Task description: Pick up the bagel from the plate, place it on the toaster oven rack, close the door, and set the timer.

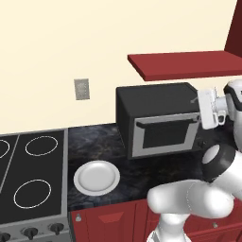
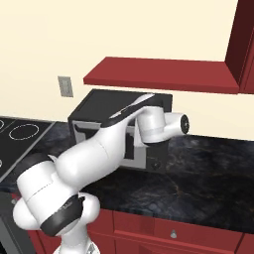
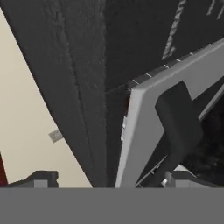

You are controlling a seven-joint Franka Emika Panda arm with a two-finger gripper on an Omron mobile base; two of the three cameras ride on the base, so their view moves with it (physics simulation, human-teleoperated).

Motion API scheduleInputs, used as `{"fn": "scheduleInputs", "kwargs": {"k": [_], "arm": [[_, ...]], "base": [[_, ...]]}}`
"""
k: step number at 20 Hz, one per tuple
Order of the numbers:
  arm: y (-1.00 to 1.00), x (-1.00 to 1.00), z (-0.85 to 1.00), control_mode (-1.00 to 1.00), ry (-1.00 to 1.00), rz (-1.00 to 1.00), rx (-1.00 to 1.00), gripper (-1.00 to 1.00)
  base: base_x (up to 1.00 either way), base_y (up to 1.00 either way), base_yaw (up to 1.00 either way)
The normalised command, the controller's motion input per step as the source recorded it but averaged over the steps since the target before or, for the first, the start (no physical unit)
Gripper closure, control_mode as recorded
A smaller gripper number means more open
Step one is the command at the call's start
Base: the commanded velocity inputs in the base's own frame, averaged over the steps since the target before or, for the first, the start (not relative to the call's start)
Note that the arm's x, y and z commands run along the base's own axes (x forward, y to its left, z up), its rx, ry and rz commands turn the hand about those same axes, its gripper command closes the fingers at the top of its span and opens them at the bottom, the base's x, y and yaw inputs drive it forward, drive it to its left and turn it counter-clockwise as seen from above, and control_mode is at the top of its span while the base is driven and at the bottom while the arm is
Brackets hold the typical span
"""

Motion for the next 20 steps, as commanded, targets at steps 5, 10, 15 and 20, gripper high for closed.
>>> {"fn": "scheduleInputs", "kwargs": {"k": [5, 10, 15, 20], "arm": [[0.21, 0.55, 0.00, -1.00, 0.02, -0.03, 0.00, -1.00], [0.21, 0.48, 0.00, -1.00, 0.01, -0.04, 0.00, -1.00], [-0.14, 0.16, 0.02, -1.00, 0.01, -0.08, 0.00, -1.00], [-0.58, 0.00, 0.38, -1.00, 0.00, -0.04, 0.00, -1.00]], "base": [[0.00, 0.00, 0.00], [0.00, 0.00, 0.00], [0.00, 0.00, 0.00], [0.00, 0.00, 0.00]]}}
